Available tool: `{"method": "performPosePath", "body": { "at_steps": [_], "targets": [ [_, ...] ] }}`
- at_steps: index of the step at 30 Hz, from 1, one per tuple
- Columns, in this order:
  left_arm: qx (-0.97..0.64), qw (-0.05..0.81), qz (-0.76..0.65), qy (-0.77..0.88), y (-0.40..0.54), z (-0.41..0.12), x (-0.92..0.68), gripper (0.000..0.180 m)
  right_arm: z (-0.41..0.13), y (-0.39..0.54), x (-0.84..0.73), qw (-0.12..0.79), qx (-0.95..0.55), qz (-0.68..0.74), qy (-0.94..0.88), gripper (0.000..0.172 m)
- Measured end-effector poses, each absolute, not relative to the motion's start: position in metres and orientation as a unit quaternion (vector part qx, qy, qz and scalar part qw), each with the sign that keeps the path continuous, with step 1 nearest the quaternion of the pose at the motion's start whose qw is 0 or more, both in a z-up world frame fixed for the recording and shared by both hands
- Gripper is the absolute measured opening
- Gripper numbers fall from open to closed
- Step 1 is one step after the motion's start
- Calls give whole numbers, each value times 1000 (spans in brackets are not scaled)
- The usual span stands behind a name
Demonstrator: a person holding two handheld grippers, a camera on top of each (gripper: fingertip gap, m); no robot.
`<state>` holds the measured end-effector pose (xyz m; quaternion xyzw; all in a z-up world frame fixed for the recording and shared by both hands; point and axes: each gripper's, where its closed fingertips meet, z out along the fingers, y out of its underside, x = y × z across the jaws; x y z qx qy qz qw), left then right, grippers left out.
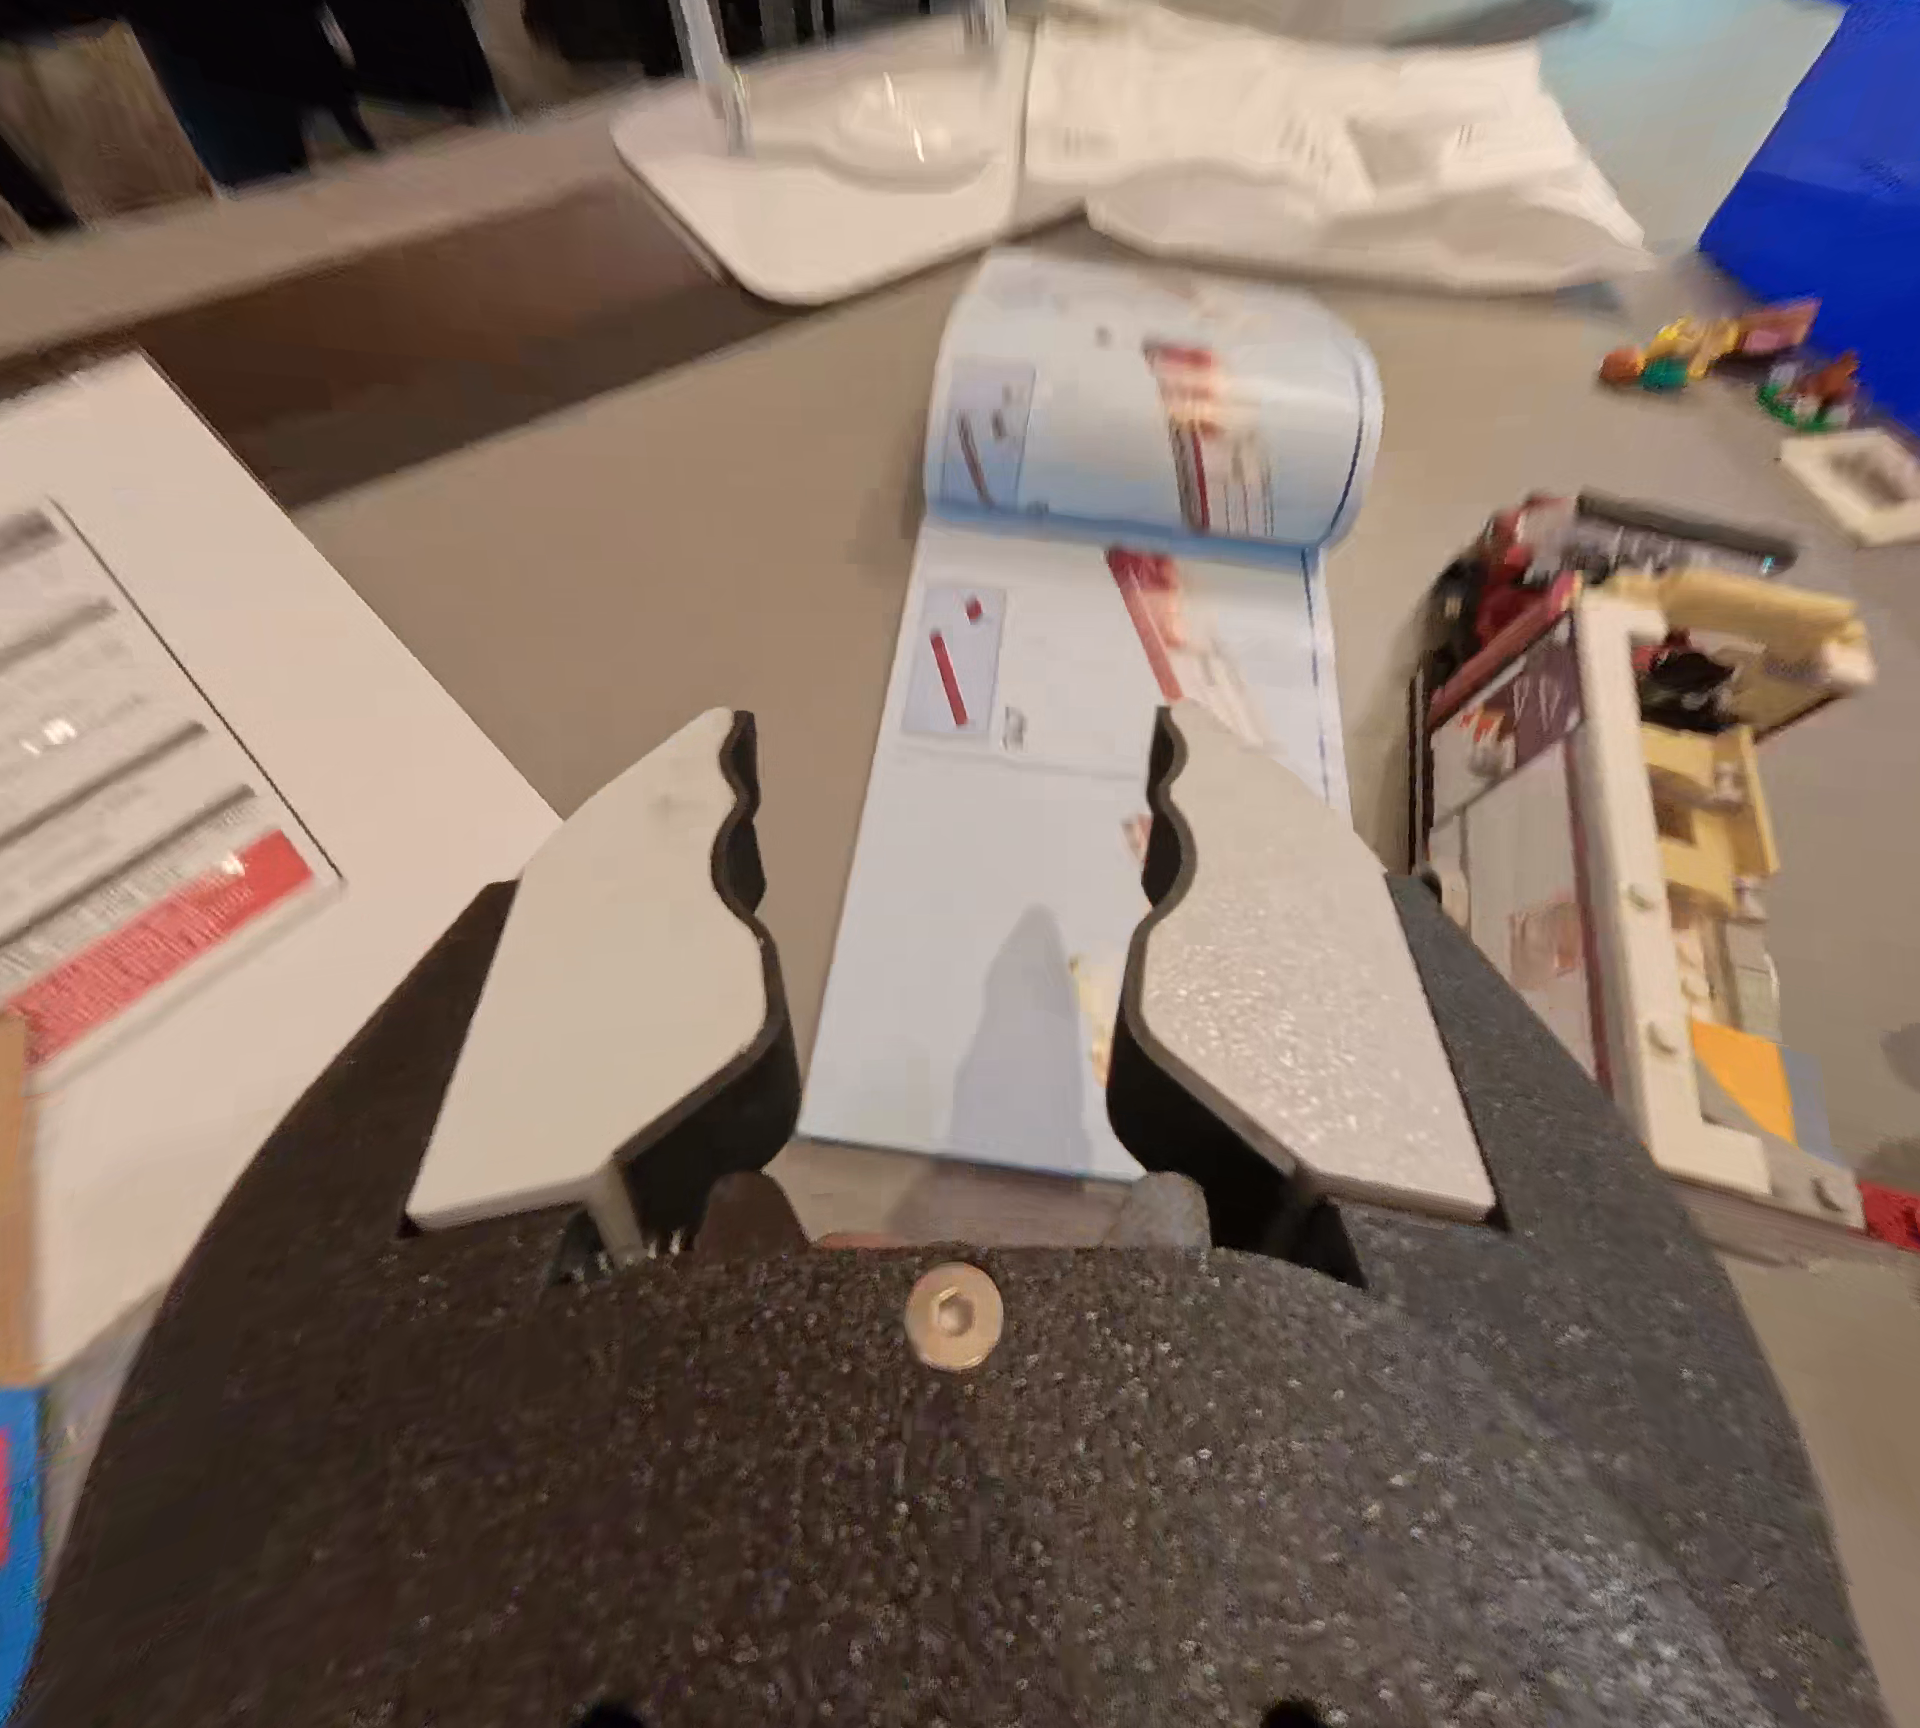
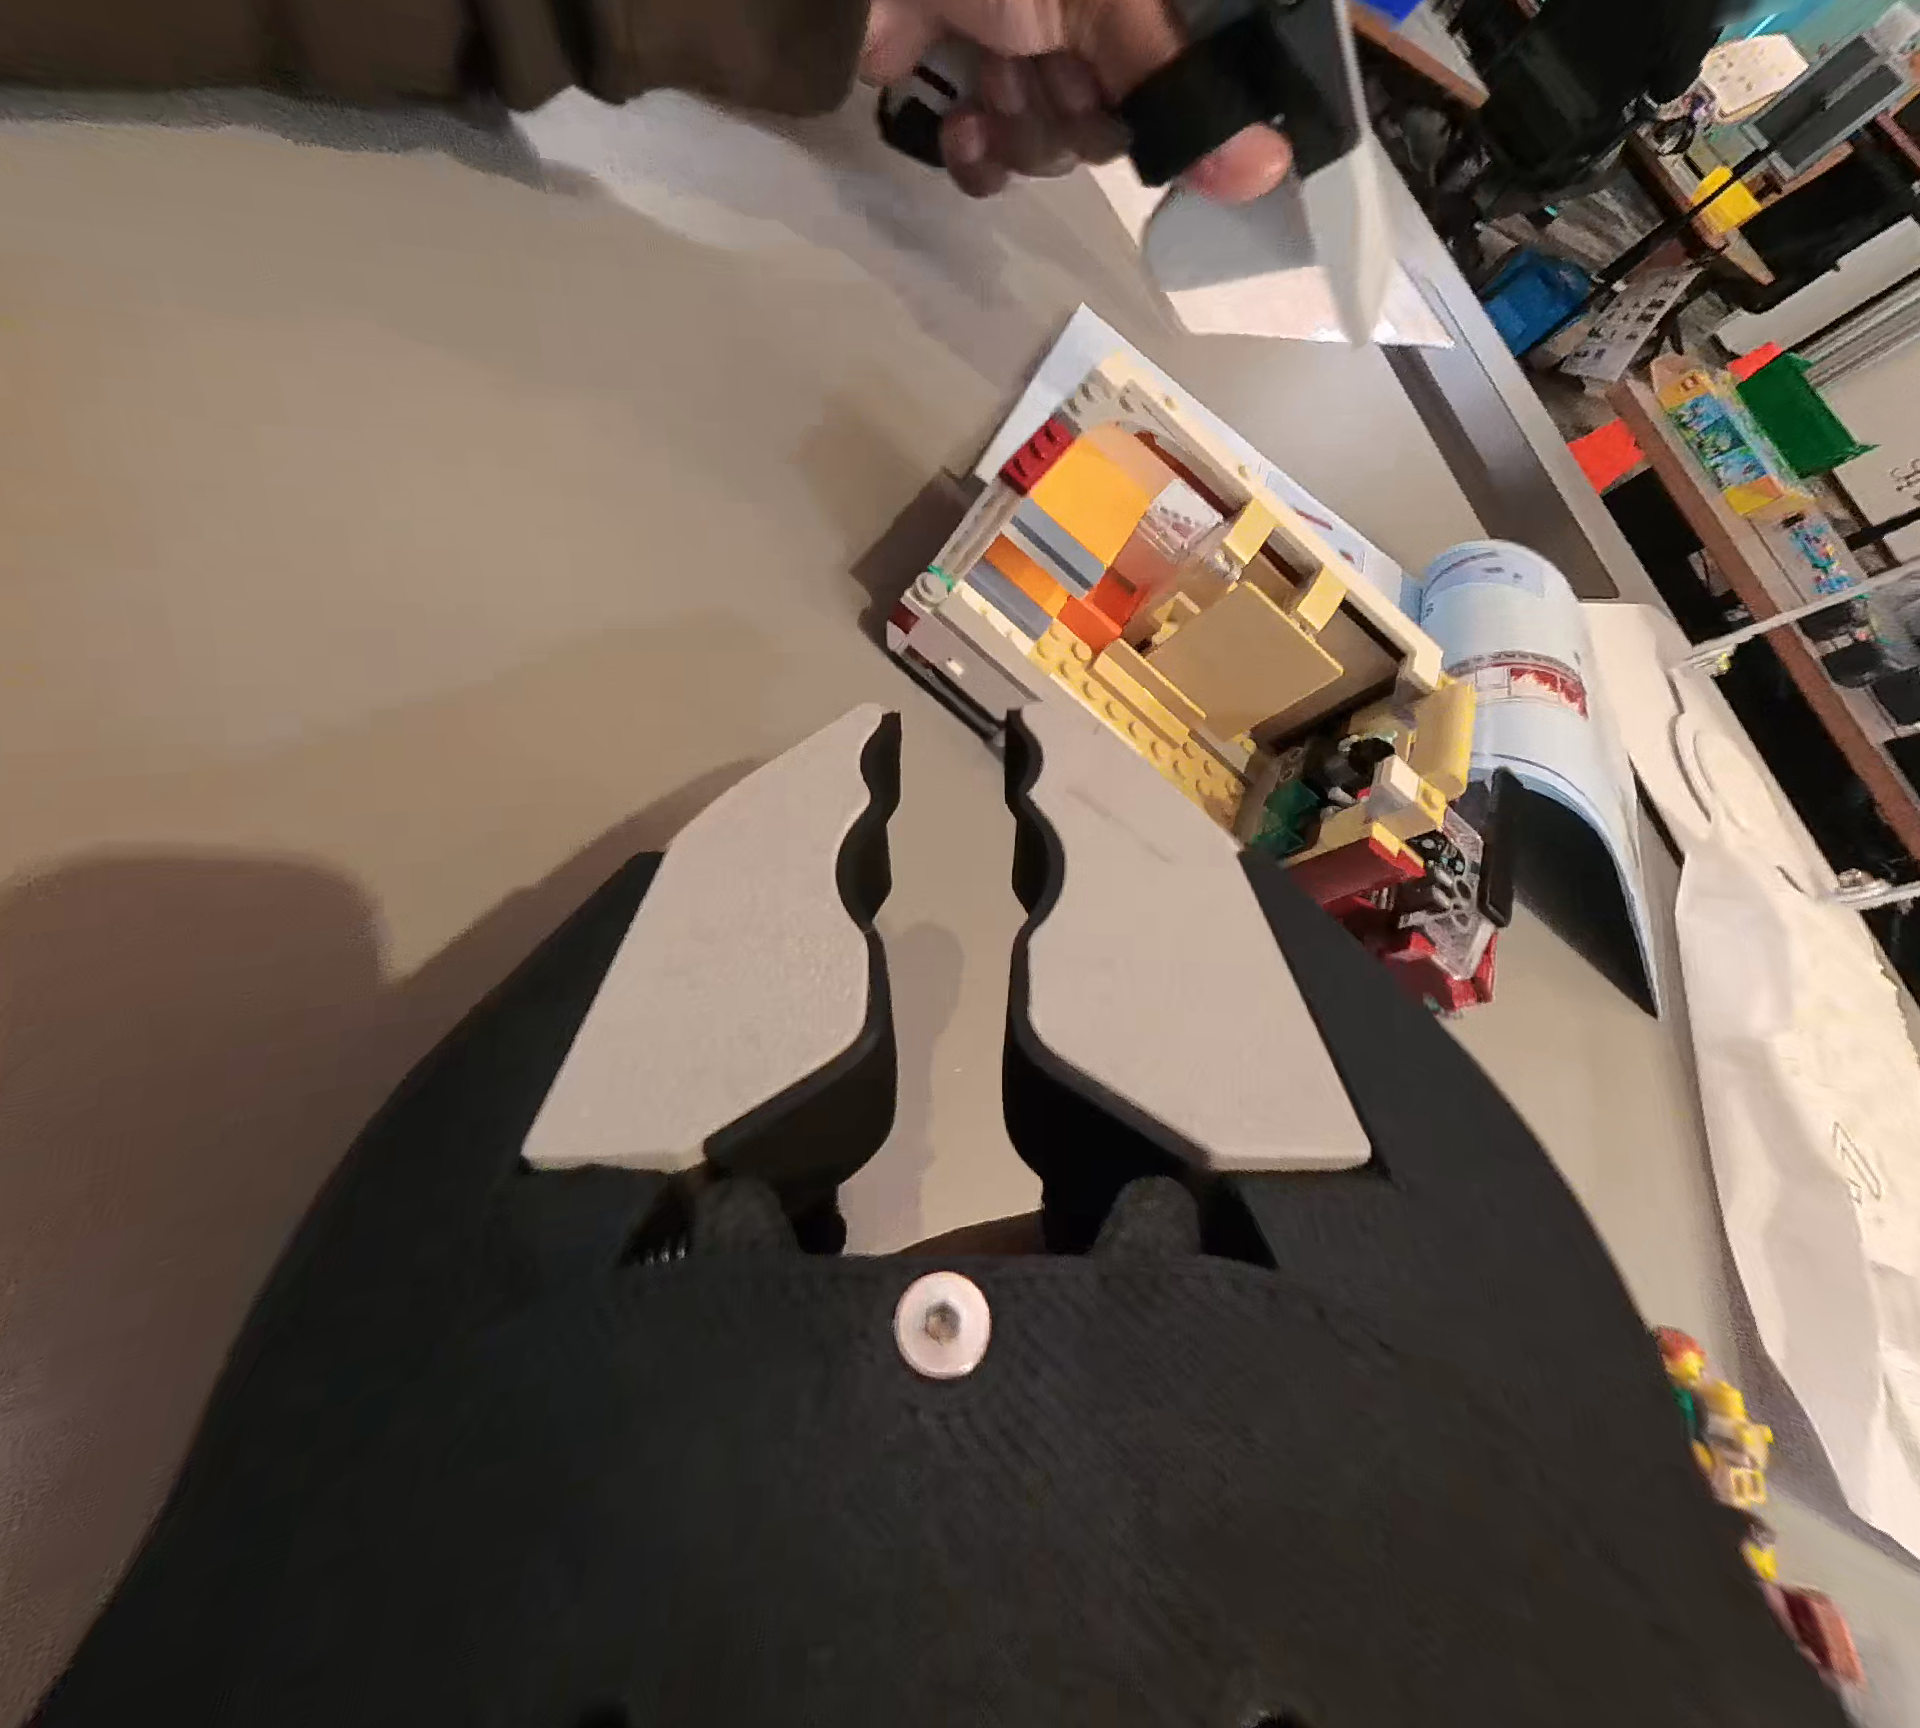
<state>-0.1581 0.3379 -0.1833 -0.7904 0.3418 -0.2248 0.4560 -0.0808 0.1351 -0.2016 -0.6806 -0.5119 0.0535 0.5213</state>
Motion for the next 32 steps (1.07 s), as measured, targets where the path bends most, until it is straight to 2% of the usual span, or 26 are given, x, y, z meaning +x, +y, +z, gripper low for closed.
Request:
{"method": "performPosePath", "body": {
  "at_steps": [2,4,12,20,32],
  "targets": [
    [-801,444,-176,362,332,-201,-166,82,-209,138,-71,518,-686,28,-510,19],
    [-807,427,-143,383,329,-215,-176,84,-216,141,-59,512,-692,8,-508,19],
    [-801,330,-264,424,297,-225,-174,83,-228,155,-34,488,-726,-1,-485,19],
    [-845,287,-208,400,301,-243,-200,80,-237,162,-23,458,-748,-1,-480,14],
    [-853,275,-195,399,296,-245,-199,74,-238,159,-26,461,-736,-12,-495,7]
  ]
}}
